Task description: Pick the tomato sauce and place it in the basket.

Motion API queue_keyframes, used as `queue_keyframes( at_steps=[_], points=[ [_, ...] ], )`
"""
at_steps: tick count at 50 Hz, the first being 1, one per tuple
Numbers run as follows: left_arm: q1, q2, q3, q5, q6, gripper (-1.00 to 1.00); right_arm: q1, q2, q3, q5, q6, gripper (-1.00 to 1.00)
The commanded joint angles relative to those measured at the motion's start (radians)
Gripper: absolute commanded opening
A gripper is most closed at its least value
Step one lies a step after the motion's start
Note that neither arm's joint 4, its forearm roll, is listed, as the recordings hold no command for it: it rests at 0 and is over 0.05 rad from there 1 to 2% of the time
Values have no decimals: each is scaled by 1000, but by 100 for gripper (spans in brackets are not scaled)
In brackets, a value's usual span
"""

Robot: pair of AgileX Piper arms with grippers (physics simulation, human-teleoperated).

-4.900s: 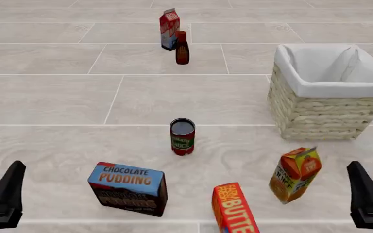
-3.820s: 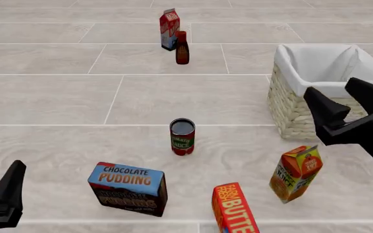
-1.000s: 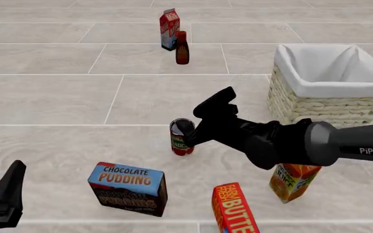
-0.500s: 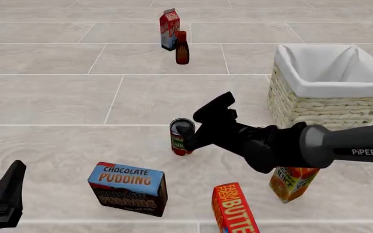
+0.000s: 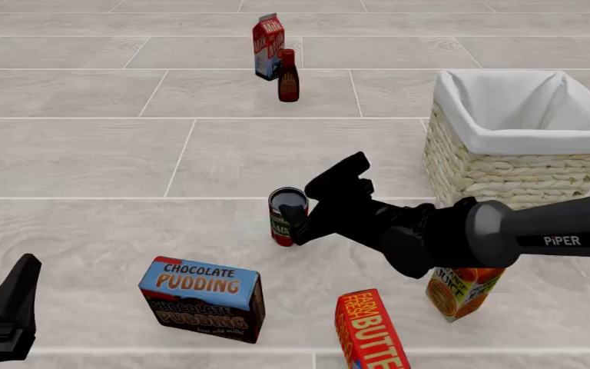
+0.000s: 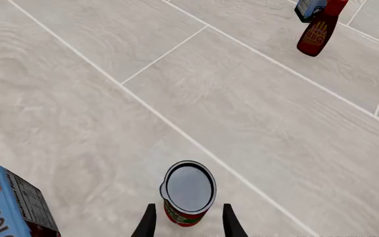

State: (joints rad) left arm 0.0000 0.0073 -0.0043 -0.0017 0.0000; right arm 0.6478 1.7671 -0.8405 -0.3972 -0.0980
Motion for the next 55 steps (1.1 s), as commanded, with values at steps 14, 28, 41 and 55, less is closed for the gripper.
queue_keyframes(
  at_steps=[14, 28, 41, 55],
  points=[
    [0, 0, 0, 0, 0, 100, 6, 47, -6, -19, 18, 100],
    [0, 0, 0, 0, 0, 100, 7, 78, 9, -57, 37, 100],
    [0, 0, 0, 0, 0, 100, 1, 96, 21, -85, 50, 100],
    [0, 0, 0, 0, 0, 100, -2, 108, 30, -102, 62, 100]
  ],
)
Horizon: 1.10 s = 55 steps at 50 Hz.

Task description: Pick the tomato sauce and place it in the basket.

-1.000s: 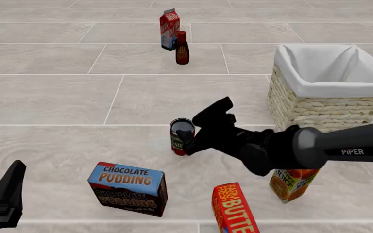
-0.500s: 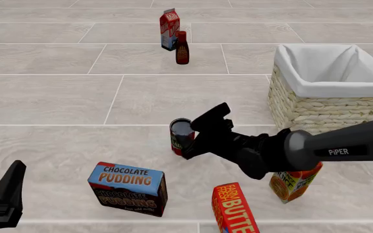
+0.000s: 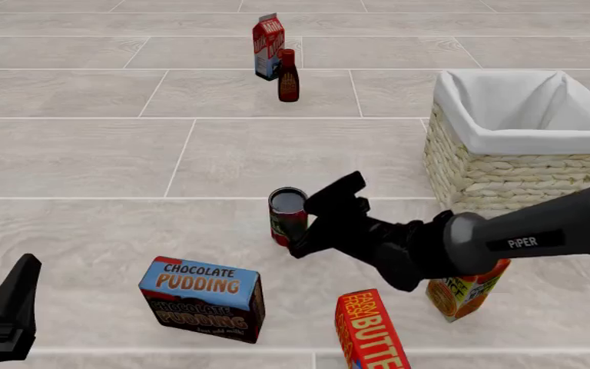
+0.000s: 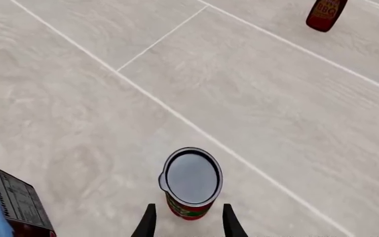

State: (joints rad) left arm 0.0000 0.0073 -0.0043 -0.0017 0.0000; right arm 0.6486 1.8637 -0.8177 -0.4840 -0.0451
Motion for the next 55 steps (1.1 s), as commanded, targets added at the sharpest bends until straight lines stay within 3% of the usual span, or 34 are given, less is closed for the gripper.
queue_keyframes(
  at_steps=[1, 55],
  points=[
    [0, 0, 0, 0, 0, 100, -3, 11, 7, -15, 9, 100],
    [0, 0, 0, 0, 0, 100, -8, 91, -26, -41, 26, 100]
  ],
)
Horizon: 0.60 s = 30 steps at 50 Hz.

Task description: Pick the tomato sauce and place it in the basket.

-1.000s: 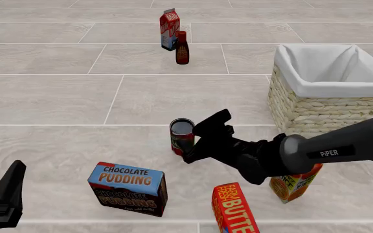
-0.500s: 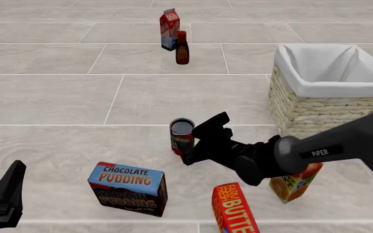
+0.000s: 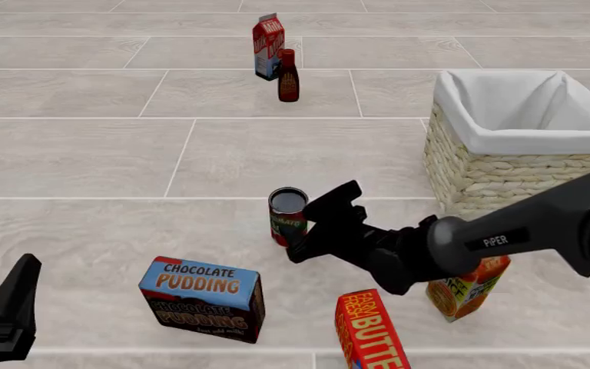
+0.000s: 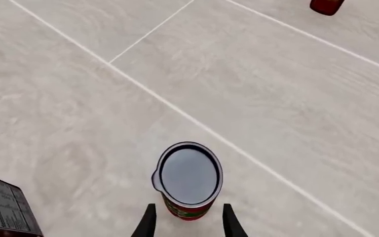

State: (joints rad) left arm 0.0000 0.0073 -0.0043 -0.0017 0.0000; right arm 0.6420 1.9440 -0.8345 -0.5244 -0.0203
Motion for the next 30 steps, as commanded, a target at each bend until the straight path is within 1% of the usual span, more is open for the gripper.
queue_keyframes(
  at_steps=[1, 30],
  points=[
    [0, 0, 0, 0, 0, 100, -2, 13, -10, 0, -1, 100],
    [0, 0, 0, 0, 0, 100, -1, 26, -29, 11, 2, 100]
  ],
)
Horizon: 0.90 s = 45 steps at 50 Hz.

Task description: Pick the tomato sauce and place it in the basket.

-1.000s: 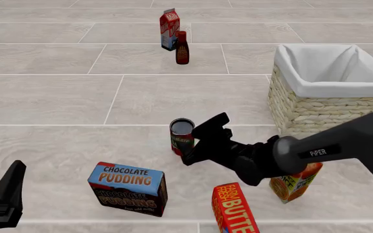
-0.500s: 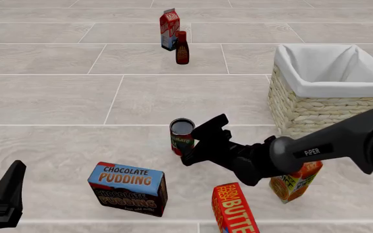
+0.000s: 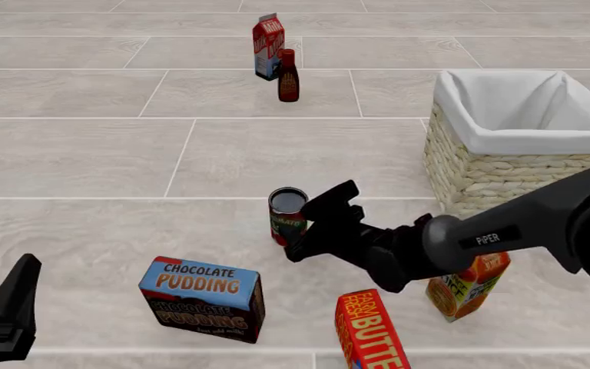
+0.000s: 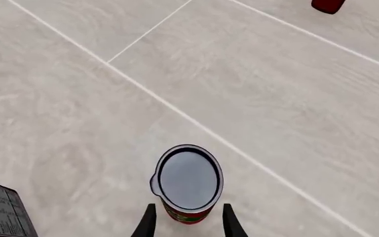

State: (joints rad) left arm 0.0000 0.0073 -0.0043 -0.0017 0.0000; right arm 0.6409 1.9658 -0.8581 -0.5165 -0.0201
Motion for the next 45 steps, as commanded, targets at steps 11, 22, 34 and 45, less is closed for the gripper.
queue_keyframes(
  at_steps=[11, 22, 34, 45],
  points=[
    [0, 0, 0, 0, 0, 100, -2, 26, -15, -4, 7, 100],
    [0, 0, 0, 0, 0, 100, -1, 27, -24, 5, 6, 100],
    [0, 0, 0, 0, 0, 100, -1, 35, -32, 9, 6, 100],
    [0, 0, 0, 0, 0, 100, -1, 42, -40, 12, 6, 100]
  ],
)
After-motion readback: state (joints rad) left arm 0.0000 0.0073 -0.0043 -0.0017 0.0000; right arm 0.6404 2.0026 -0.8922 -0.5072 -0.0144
